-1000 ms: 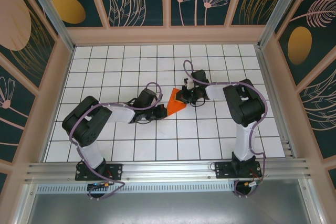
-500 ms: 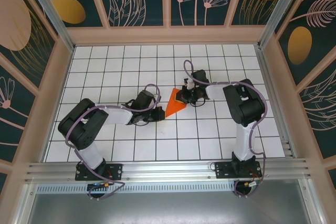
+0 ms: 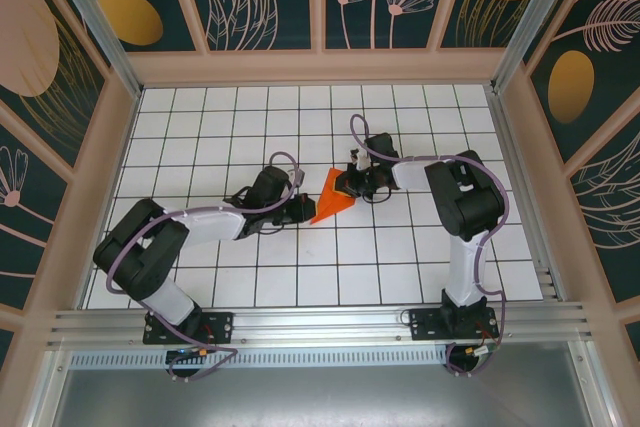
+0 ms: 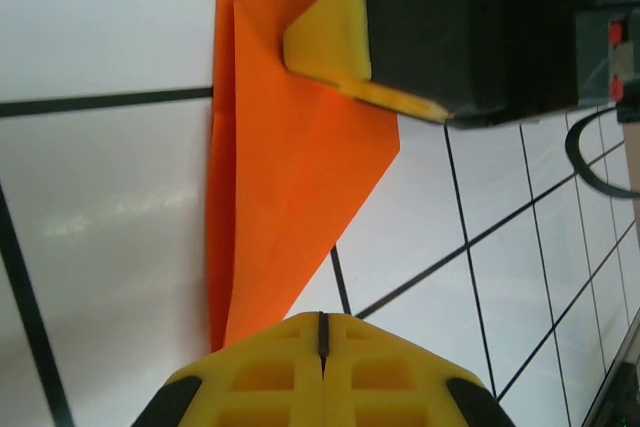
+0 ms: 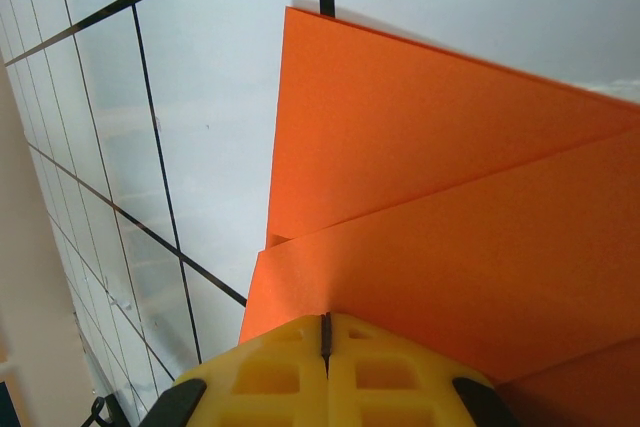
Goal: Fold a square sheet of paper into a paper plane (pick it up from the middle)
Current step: Fourth fold the wing at the center of the table.
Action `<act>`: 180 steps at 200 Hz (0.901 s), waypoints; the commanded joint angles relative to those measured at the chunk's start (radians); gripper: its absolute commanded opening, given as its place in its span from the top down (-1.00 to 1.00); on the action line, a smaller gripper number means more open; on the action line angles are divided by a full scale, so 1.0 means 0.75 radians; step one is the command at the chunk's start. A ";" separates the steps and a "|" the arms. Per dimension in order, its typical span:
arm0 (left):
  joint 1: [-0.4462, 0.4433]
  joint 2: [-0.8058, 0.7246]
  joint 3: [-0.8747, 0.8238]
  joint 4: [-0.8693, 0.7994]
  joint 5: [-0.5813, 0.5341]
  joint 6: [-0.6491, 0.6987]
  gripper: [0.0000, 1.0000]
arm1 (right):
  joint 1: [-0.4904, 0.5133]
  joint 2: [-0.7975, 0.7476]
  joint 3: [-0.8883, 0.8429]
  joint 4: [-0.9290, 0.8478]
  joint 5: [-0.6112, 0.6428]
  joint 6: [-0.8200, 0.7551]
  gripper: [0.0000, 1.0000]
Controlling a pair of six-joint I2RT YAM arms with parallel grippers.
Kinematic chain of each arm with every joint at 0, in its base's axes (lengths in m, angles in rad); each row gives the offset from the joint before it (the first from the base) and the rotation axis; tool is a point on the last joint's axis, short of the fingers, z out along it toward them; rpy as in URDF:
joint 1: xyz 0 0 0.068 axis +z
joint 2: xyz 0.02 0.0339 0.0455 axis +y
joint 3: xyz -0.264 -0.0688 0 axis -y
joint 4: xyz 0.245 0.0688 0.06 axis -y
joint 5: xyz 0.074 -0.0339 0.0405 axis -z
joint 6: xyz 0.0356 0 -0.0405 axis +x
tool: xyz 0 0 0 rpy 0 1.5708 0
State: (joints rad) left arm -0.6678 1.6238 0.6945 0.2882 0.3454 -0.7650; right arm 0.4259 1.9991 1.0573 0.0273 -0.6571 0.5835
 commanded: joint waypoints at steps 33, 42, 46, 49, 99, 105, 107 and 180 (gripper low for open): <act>-0.007 0.167 0.047 0.061 0.009 -0.061 0.97 | -0.019 0.120 -0.066 -0.158 0.202 -0.017 0.88; -0.008 0.182 0.040 0.057 0.016 -0.064 0.99 | -0.018 0.119 -0.062 -0.158 0.198 -0.018 0.88; -0.007 0.189 0.036 0.055 0.017 -0.064 1.00 | -0.018 0.118 -0.059 -0.158 0.195 -0.017 0.88; -0.008 0.193 0.033 0.049 0.018 -0.065 1.00 | -0.019 0.117 -0.058 -0.158 0.194 -0.019 0.88; -0.007 0.207 -0.007 -0.044 -0.050 -0.046 1.00 | -0.017 0.062 0.007 -0.146 0.131 -0.043 0.87; -0.008 0.209 -0.008 -0.057 -0.060 -0.046 1.00 | -0.017 0.046 0.016 -0.138 0.114 -0.045 0.87; -0.007 0.209 -0.008 -0.062 -0.064 -0.044 1.00 | -0.017 0.042 0.019 -0.134 0.110 -0.046 0.87; -0.009 0.226 0.000 -0.121 -0.098 -0.034 1.00 | 0.075 -0.182 -0.041 -0.059 0.044 -0.057 0.85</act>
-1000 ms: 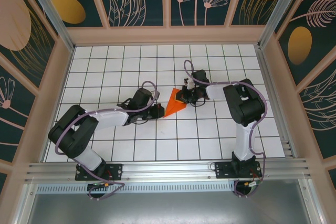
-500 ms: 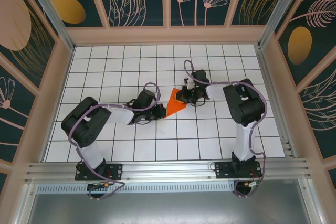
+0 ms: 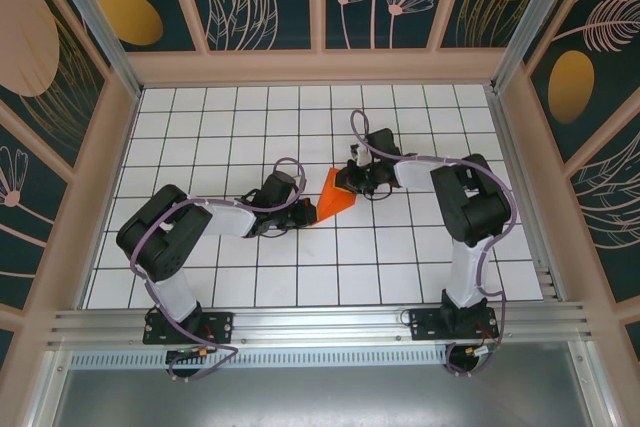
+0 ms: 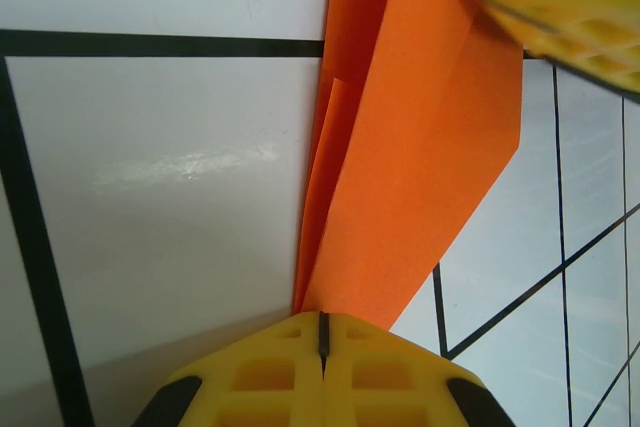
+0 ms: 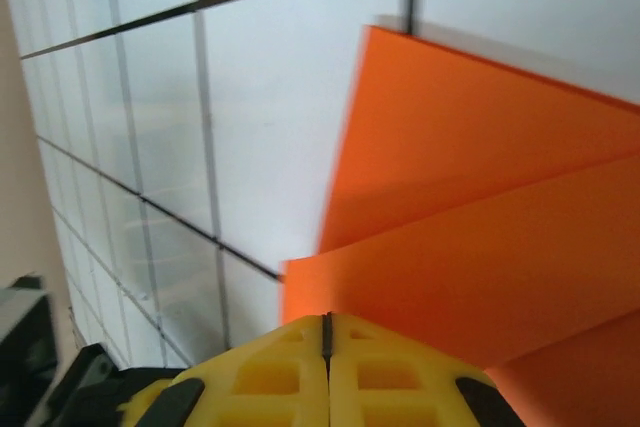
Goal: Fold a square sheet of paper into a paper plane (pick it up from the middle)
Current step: Fourth fold the wing at the center of the table.
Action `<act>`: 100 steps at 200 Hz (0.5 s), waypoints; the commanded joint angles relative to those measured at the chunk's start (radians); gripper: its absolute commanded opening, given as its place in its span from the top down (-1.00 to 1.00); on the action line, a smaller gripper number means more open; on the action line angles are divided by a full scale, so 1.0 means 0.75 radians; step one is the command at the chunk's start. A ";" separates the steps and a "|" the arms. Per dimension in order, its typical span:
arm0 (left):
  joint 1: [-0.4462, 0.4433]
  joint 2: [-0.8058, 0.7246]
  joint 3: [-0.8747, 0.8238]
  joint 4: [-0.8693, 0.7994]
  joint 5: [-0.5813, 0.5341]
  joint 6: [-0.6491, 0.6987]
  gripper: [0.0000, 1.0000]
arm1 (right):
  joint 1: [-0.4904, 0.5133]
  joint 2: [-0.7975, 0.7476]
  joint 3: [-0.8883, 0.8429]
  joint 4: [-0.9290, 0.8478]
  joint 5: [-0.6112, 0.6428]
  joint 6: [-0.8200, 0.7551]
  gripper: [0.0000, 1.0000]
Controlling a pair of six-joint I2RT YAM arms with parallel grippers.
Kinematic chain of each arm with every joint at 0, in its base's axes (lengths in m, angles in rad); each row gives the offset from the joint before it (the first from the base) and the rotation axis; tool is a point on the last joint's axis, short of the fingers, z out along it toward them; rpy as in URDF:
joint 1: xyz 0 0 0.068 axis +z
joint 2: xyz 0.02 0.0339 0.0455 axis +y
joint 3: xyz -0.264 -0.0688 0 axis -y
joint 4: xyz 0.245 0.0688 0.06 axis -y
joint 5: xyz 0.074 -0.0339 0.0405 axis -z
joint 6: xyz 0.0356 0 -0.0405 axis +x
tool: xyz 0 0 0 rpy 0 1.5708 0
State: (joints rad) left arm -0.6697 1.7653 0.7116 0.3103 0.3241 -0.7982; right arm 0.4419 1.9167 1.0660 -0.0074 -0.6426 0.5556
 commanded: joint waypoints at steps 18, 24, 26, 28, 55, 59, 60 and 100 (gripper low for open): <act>-0.006 0.037 -0.022 -0.150 -0.072 0.007 1.00 | 0.102 -0.077 -0.090 -0.012 0.055 -0.002 0.86; -0.007 0.039 -0.022 -0.150 -0.072 0.007 1.00 | 0.115 -0.078 -0.100 -0.005 0.058 0.006 0.87; -0.007 0.039 -0.022 -0.150 -0.071 0.006 1.00 | 0.119 -0.077 -0.103 -0.002 0.056 0.010 0.87; -0.007 0.039 -0.022 -0.151 -0.070 0.007 1.00 | 0.123 -0.075 -0.108 0.002 0.054 0.012 0.87; -0.007 0.041 -0.018 -0.157 -0.072 0.005 1.00 | 0.171 -0.059 -0.138 0.040 0.032 0.040 0.88; -0.007 0.039 -0.018 -0.156 -0.072 0.003 1.00 | 0.177 -0.054 -0.138 0.041 0.030 0.040 0.88; -0.006 0.039 -0.018 -0.156 -0.073 0.003 1.00 | 0.177 -0.054 -0.139 0.041 0.029 0.040 0.88; -0.006 0.048 -0.017 -0.167 -0.079 -0.004 1.00 | 0.191 -0.013 -0.127 0.063 -0.013 0.042 0.88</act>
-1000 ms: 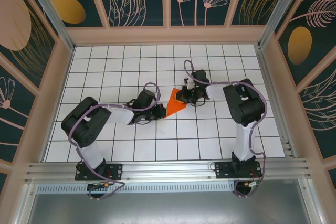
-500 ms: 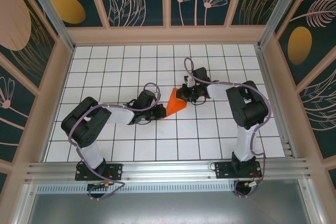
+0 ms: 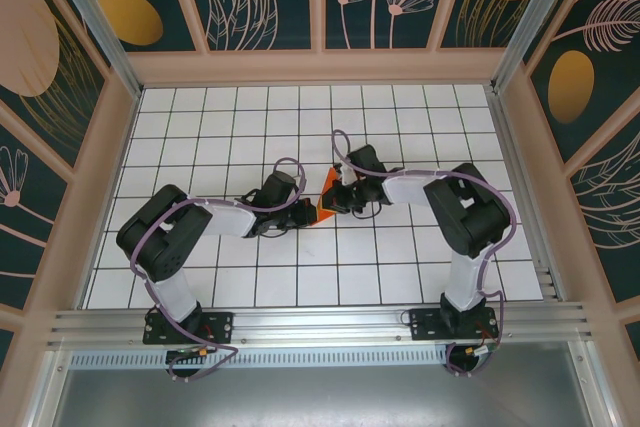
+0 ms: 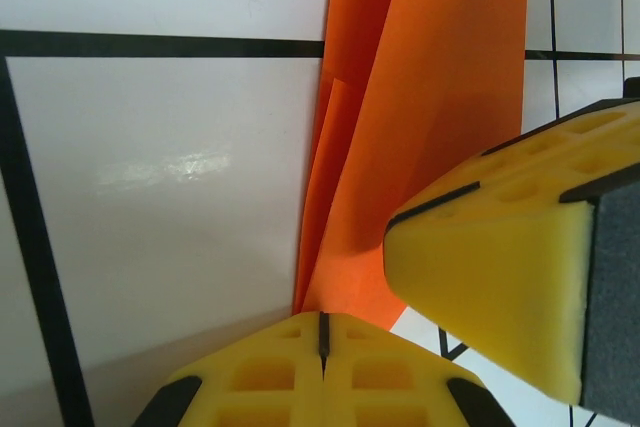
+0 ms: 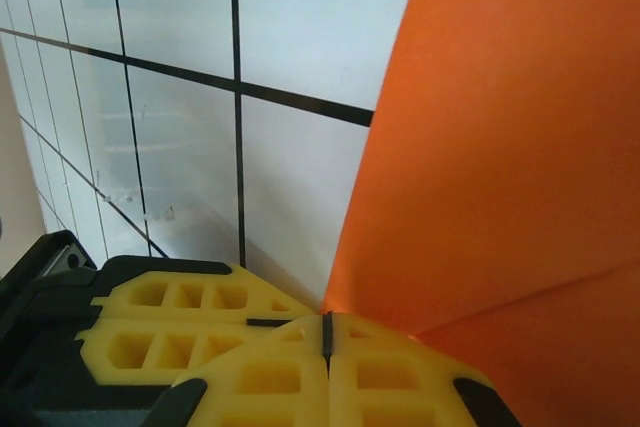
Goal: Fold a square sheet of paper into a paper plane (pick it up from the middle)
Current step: Fourth fold the wing at the center of the table.
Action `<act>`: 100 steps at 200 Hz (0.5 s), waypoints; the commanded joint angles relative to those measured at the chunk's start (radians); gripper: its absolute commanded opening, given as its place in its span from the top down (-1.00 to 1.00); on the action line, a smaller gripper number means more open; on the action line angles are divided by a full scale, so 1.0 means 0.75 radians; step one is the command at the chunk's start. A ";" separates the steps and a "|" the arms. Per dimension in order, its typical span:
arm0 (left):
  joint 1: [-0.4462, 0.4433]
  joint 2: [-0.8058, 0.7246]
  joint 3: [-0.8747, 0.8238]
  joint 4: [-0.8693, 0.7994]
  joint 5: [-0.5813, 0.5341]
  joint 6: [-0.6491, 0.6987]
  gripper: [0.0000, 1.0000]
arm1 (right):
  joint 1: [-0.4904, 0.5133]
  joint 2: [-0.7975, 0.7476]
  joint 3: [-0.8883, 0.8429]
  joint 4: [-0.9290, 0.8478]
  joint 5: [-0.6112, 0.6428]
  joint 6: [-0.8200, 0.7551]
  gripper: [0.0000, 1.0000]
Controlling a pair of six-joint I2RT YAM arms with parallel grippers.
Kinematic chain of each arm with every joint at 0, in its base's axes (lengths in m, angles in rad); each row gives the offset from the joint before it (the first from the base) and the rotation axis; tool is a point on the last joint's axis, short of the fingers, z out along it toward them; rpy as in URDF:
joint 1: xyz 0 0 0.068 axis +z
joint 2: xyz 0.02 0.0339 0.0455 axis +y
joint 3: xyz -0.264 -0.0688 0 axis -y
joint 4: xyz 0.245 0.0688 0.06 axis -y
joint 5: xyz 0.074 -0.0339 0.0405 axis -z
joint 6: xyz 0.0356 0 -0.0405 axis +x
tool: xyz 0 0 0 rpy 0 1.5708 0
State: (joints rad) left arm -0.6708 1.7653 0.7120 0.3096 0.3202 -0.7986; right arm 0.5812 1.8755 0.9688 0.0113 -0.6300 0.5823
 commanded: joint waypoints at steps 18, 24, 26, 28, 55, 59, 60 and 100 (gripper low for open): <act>-0.004 0.047 -0.012 -0.173 -0.078 -0.005 1.00 | 0.004 0.065 0.014 0.018 -0.021 -0.003 0.89; -0.004 0.047 -0.013 -0.178 -0.079 -0.007 1.00 | 0.006 0.072 0.018 0.014 -0.020 -0.004 0.89; -0.005 0.047 -0.013 -0.179 -0.079 -0.007 1.00 | 0.006 0.075 0.018 0.014 -0.019 -0.005 0.89; -0.005 0.047 -0.013 -0.178 -0.081 -0.007 1.00 | 0.005 0.078 0.019 0.013 -0.019 -0.005 0.89; -0.005 0.049 -0.013 -0.184 -0.080 -0.006 1.00 | 0.006 0.108 0.037 -0.009 -0.006 -0.021 0.89; -0.005 0.050 -0.016 -0.185 -0.078 -0.006 1.00 | 0.004 0.111 0.039 -0.014 -0.003 -0.025 0.89; -0.005 0.050 -0.015 -0.185 -0.078 -0.006 1.00 | 0.004 0.112 0.040 -0.015 -0.002 -0.025 0.89; -0.005 0.049 -0.022 -0.226 -0.079 0.012 1.00 | -0.039 0.133 0.079 -0.045 0.021 -0.059 0.90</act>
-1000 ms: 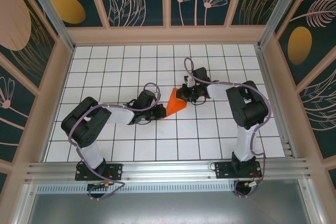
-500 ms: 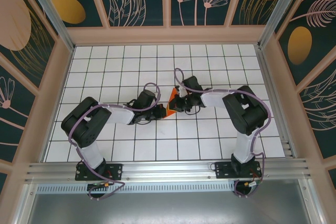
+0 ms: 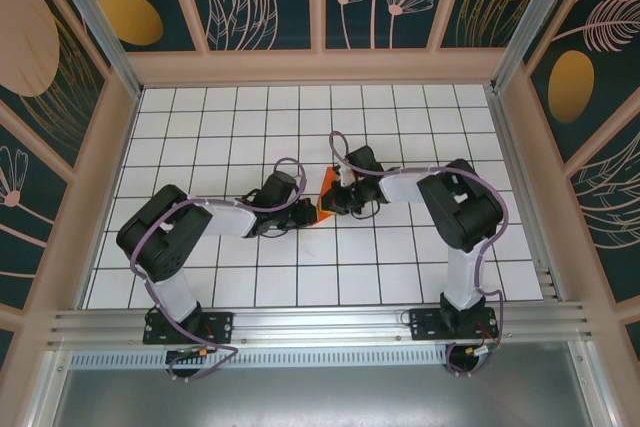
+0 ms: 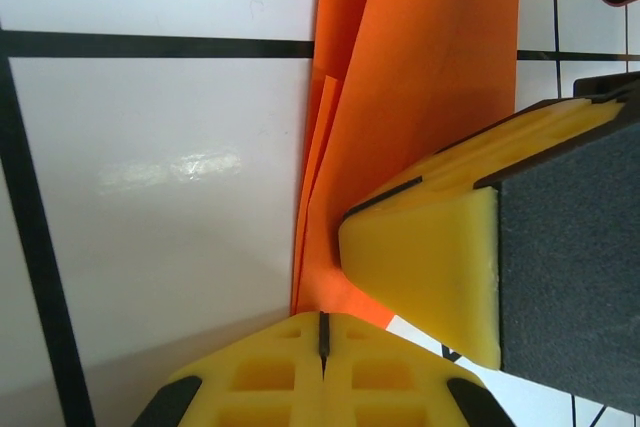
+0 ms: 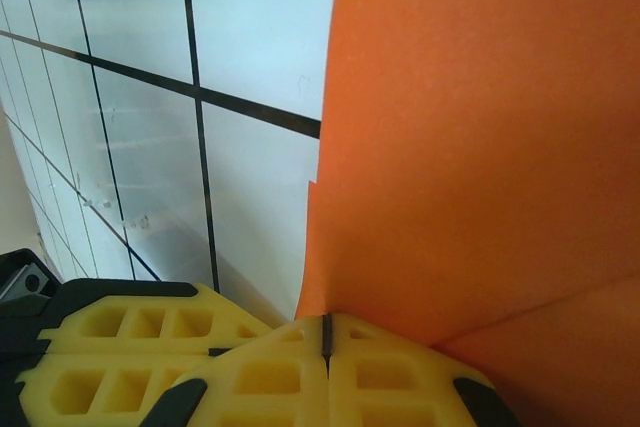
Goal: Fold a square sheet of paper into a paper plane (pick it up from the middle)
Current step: Fourth fold the wing at the center of the table.
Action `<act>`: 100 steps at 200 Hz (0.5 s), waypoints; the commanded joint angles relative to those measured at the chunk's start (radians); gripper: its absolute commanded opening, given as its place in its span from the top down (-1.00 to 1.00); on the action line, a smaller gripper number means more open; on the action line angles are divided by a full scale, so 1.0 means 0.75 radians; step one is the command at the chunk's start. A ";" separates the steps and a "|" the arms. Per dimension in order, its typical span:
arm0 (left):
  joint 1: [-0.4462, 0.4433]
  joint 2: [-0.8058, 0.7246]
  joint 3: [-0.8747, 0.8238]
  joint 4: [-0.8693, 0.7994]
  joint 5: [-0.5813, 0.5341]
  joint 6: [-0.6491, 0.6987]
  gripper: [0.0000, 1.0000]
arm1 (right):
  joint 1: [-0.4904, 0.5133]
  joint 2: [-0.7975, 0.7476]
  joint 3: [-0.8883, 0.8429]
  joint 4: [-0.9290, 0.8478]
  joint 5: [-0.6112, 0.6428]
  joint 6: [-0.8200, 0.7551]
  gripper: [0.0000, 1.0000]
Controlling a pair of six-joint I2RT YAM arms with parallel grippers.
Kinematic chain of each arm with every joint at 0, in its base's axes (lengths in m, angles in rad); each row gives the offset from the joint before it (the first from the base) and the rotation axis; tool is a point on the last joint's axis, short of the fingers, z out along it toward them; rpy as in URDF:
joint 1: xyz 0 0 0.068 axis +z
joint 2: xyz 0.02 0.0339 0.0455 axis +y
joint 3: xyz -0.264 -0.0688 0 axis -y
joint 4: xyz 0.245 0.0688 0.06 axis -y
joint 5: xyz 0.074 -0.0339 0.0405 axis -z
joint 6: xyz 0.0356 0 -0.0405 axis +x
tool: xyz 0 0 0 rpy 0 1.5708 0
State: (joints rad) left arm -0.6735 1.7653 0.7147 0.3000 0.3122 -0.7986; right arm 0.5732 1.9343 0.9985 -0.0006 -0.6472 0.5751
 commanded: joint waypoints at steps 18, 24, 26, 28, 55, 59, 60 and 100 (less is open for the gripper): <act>-0.002 0.047 -0.036 -0.224 -0.067 0.019 1.00 | -0.096 0.082 0.054 -0.014 0.050 -0.065 0.90; -0.001 0.045 -0.040 -0.226 -0.065 0.020 1.00 | -0.116 0.096 0.055 -0.008 0.055 -0.069 0.90; -0.001 0.045 -0.041 -0.228 -0.065 0.020 1.00 | -0.123 0.100 0.058 -0.005 0.055 -0.070 0.90; -0.002 0.046 -0.042 -0.230 -0.066 0.021 1.00 | -0.131 0.104 0.061 -0.005 0.057 -0.073 0.90; -0.001 0.057 -0.047 -0.236 -0.052 0.032 1.00 | -0.226 0.144 0.085 0.009 0.068 -0.096 0.90; -0.002 0.058 -0.050 -0.235 -0.049 0.031 1.00 | -0.237 0.148 0.092 0.007 0.075 -0.104 0.90; -0.002 0.057 -0.051 -0.236 -0.049 0.030 1.00 | -0.241 0.149 0.094 0.007 0.078 -0.105 0.90; -0.002 0.058 -0.049 -0.236 -0.043 0.039 1.00 | -0.327 0.190 0.194 -0.049 0.176 -0.157 0.92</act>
State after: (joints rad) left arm -0.6743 1.7657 0.7147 0.2989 0.3103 -0.7933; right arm 0.4000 2.0220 1.0969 -0.0235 -0.7269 0.5171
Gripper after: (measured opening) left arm 0.070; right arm 0.066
